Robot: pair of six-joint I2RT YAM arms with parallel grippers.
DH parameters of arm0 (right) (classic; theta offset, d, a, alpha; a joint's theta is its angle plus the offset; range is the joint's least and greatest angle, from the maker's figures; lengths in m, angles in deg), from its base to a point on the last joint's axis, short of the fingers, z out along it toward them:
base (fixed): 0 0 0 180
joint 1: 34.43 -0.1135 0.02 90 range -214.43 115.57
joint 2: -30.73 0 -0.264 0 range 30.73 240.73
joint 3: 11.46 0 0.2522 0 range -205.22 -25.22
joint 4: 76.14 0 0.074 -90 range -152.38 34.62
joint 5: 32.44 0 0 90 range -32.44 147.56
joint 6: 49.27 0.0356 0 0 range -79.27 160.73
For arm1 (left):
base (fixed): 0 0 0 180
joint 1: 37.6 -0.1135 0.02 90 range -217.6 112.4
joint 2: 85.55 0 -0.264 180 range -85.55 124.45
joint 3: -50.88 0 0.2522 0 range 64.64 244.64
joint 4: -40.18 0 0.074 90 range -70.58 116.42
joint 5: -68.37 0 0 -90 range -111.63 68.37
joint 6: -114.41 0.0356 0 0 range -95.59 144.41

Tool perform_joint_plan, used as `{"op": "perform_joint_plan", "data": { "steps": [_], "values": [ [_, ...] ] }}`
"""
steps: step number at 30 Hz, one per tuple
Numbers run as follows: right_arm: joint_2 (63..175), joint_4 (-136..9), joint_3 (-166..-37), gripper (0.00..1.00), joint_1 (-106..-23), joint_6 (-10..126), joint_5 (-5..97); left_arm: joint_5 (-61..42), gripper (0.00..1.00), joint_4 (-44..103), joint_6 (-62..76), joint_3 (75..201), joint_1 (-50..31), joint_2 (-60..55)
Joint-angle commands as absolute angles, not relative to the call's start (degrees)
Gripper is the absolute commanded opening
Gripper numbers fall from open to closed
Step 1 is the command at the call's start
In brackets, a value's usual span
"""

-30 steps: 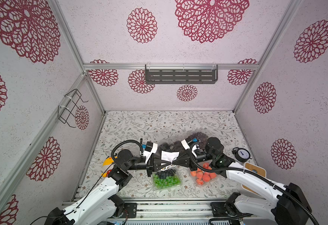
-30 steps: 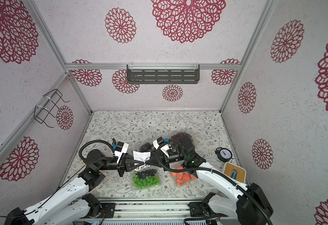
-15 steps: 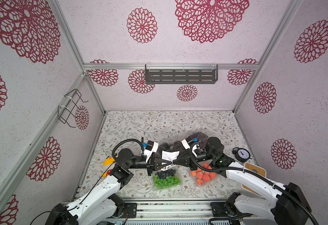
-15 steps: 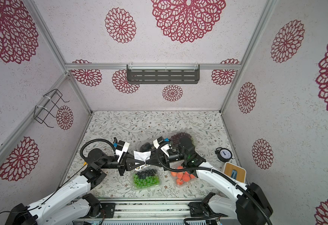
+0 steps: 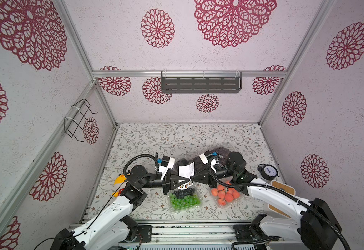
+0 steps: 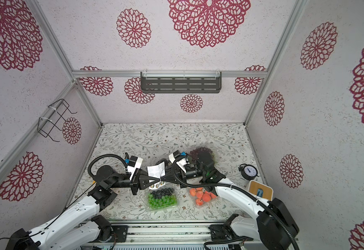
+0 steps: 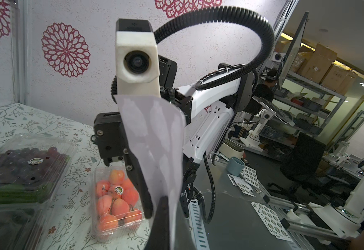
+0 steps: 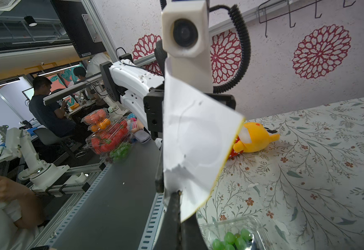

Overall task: Label fruit boxes
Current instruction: Adjust the label sticker.

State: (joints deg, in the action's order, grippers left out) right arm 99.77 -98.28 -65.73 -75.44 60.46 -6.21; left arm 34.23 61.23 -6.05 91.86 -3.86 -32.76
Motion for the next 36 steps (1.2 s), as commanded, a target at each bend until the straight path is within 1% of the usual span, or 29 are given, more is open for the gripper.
{"op": "perform_joint_plan", "data": {
  "steps": [1, 8, 13, 23, 28, 32, 36],
  "values": [
    [100.63, -100.30, -67.43, 0.00, -75.47, 61.30, -5.14, 34.37, 0.00, 61.99, -5.63, 91.53, -3.57, -34.03],
    [101.44, -99.24, -67.65, 0.00, -75.47, 60.97, -4.67, 33.95, 0.00, 61.67, -5.15, 91.62, -3.54, -34.09],
    [101.28, -105.02, -66.00, 0.00, -75.47, 64.33, -7.21, 31.46, 0.00, 59.65, -3.93, 92.06, -3.53, -33.30],
    [99.75, -104.17, -65.56, 0.00, -75.47, 63.84, -7.86, 30.38, 0.00, 58.48, -3.54, 92.23, -3.67, -33.68],
    [98.67, -103.97, -65.32, 0.06, -75.47, 63.49, -7.56, 30.24, 0.00, 58.09, -3.61, 92.30, -3.66, -33.74],
    [98.76, -103.95, -65.13, 0.14, -75.47, 63.40, -7.57, 30.09, 0.00, 57.67, -3.33, 92.41, -3.67, -33.61],
    [98.68, -104.54, -65.24, 0.18, -75.47, 63.76, -7.57, 30.41, 0.00, 58.16, -3.68, 92.41, -3.67, -33.17]
  ]
}}
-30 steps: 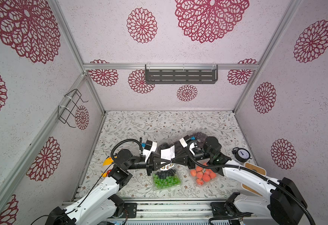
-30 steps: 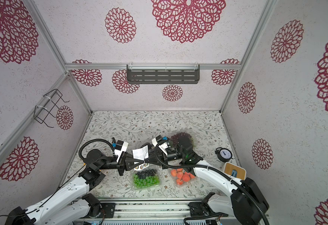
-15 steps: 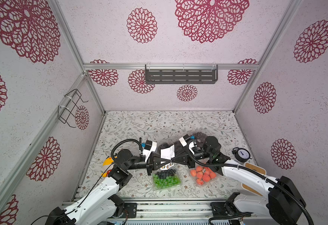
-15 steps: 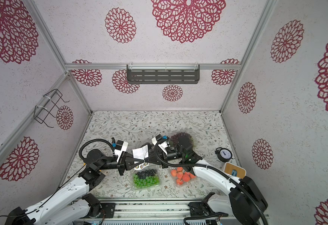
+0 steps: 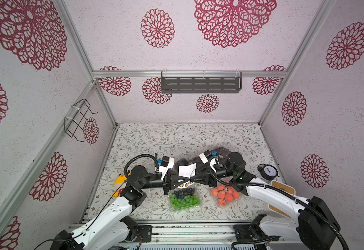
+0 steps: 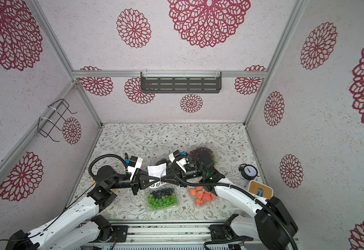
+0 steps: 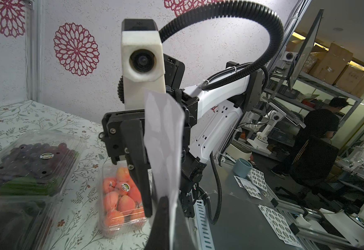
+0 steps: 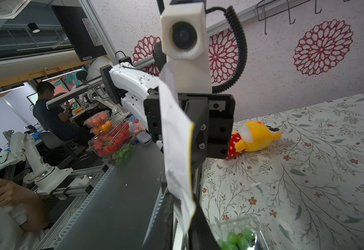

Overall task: Label fruit boxes
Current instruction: Adjust the label sticker.

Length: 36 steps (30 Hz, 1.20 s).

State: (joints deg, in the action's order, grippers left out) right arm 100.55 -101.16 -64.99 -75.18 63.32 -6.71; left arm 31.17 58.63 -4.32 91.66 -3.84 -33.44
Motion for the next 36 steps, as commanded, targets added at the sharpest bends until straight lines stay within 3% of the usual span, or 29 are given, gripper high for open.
{"op": "perform_joint_plan", "data": {
  "steps": [1, 10, 15, 18, 21, 25, 31, 36],
  "values": [
    [98.59, -104.39, -65.29, 0.18, -75.47, 63.69, -7.48, 30.33, 0.00, 58.21, -3.63, 92.36, -3.67, -33.17],
    [100.05, -104.31, -65.98, 0.19, -75.47, 63.35, -4.43, 31.14, 0.00, 59.69, -4.52, 92.06, -3.67, -33.00],
    [100.66, -106.49, -65.77, 0.11, -75.47, 64.20, -4.97, 30.84, 0.00, 59.73, -4.60, 91.73, -3.67, -33.25],
    [100.94, -107.52, -65.54, 0.00, -75.47, 64.62, -5.96, 30.89, 0.00, 59.68, -4.54, 91.62, -3.67, -33.34],
    [100.83, -107.73, -65.39, 0.00, -75.47, 64.84, -6.61, 30.46, 0.00, 59.30, -4.50, 91.45, -3.67, -33.73],
    [100.41, -106.81, -65.42, 0.00, -75.34, 64.29, -6.75, 29.86, 0.12, 59.20, -4.62, 90.86, -3.76, -35.49],
    [99.05, -105.11, -65.21, 0.00, -74.85, 63.25, -6.08, 28.51, 0.22, 56.95, -4.38, 89.20, -4.17, -40.63],
    [98.70, -104.93, -65.03, 0.00, -74.77, 63.34, -6.08, 27.85, 0.09, 55.32, -3.95, 88.80, -4.81, -42.14]
  ]
}}
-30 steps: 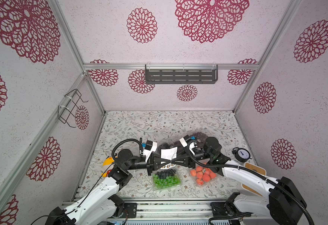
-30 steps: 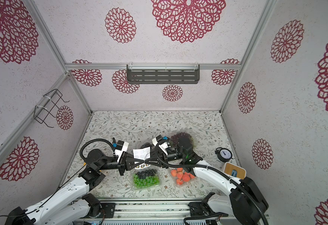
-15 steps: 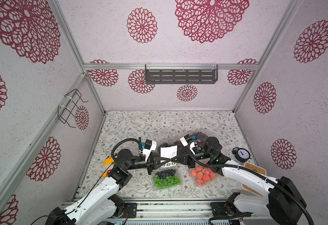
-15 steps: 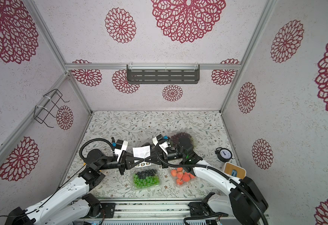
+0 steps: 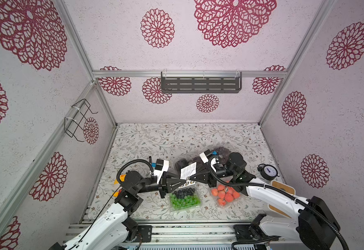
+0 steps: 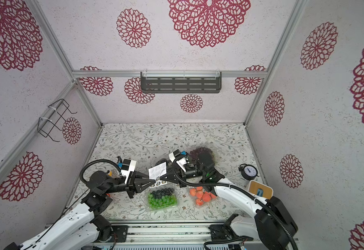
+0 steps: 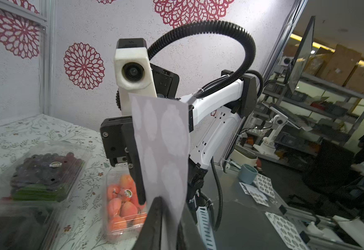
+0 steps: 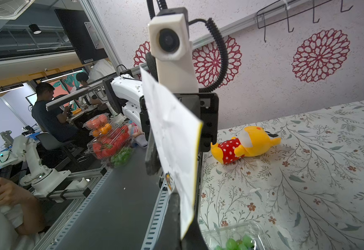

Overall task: Label fruit boxes
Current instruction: Adjust the label sticker.

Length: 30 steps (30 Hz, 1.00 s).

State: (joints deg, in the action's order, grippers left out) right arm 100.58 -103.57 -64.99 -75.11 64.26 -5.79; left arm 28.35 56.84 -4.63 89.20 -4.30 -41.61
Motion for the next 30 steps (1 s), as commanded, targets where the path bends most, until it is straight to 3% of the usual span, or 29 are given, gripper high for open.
{"op": "perform_joint_plan", "data": {
  "steps": [1, 5, 13, 17, 22, 30],
  "values": [
    [98.68, -104.73, -65.03, 0.00, -74.75, 63.24, -6.07, 27.81, 0.07, 55.34, -3.88, 88.81, -4.81, -42.11],
    [99.09, -105.26, -65.30, 0.00, -74.77, 63.69, -7.19, 26.11, 0.00, 53.60, -2.89, 89.34, -4.99, -41.47],
    [98.86, -105.78, -64.82, 0.00, -74.77, 63.50, -7.56, 26.74, 0.00, 53.69, -3.18, 89.02, -5.51, -41.82],
    [99.89, -107.19, -65.34, 0.14, -74.85, 64.46, -7.57, 27.90, 0.00, 55.06, -3.94, 89.17, -5.51, -40.70],
    [100.35, -107.46, -65.55, 0.24, -75.12, 64.64, -7.31, 29.18, 0.00, 57.80, -4.93, 89.01, -5.43, -38.83],
    [99.75, -105.70, -65.11, 0.30, -75.14, 63.49, -5.16, 26.49, 0.00, 57.82, -5.07, 89.05, -5.72, -38.99]
  ]
}}
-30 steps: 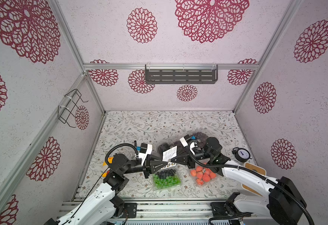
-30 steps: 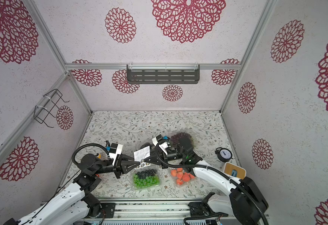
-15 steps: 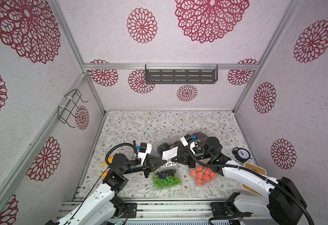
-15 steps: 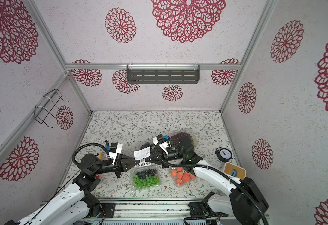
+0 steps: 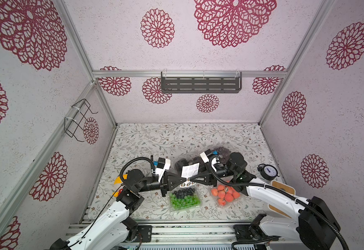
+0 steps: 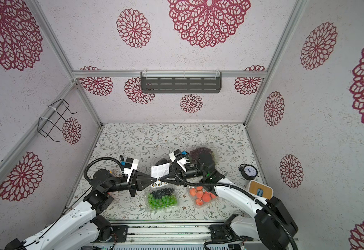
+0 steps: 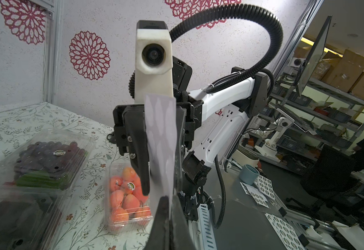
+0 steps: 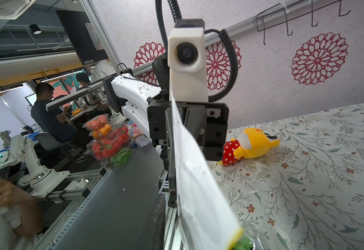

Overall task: Label fruit boxes
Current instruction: Adjust the label sticker, then tear off the label from the label sticker.

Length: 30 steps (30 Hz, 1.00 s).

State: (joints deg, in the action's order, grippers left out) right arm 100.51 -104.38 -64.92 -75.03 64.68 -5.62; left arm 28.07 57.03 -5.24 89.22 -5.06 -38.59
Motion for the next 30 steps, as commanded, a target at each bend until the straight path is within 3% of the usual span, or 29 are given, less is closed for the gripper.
{"op": "perform_joint_plan", "data": {
  "steps": [1, 6, 9, 13, 19, 30],
  "values": [
    [98.92, -105.25, -64.96, 0.34, -75.08, 63.51, -4.05, 24.94, 0.00, 56.71, -4.61, 89.07, -5.90, -39.18],
    [90.41, -97.94, -62.96, 0.61, -74.77, 60.25, 8.73, 19.43, 0.00, 52.79, -3.05, 89.34, -6.13, -39.93],
    [84.63, -92.07, -61.73, 0.64, -74.86, 59.08, 20.45, 18.68, 0.00, 52.27, -2.99, 89.81, -6.22, -39.90],
    [81.02, -88.55, -60.73, 0.61, -76.06, 61.39, 29.87, 14.53, 0.00, 50.24, -2.53, 90.30, -6.30, -40.10],
    [84.90, -88.06, -63.40, 0.47, -79.43, 62.78, 29.64, 14.67, 0.00, 50.50, -2.23, 90.24, -6.29, -40.05],
    [92.64, -88.51, -67.50, 0.36, -81.95, 63.90, 27.02, 14.62, 0.00, 48.92, -1.75, 89.78, -6.31, -41.78]
  ]
}}
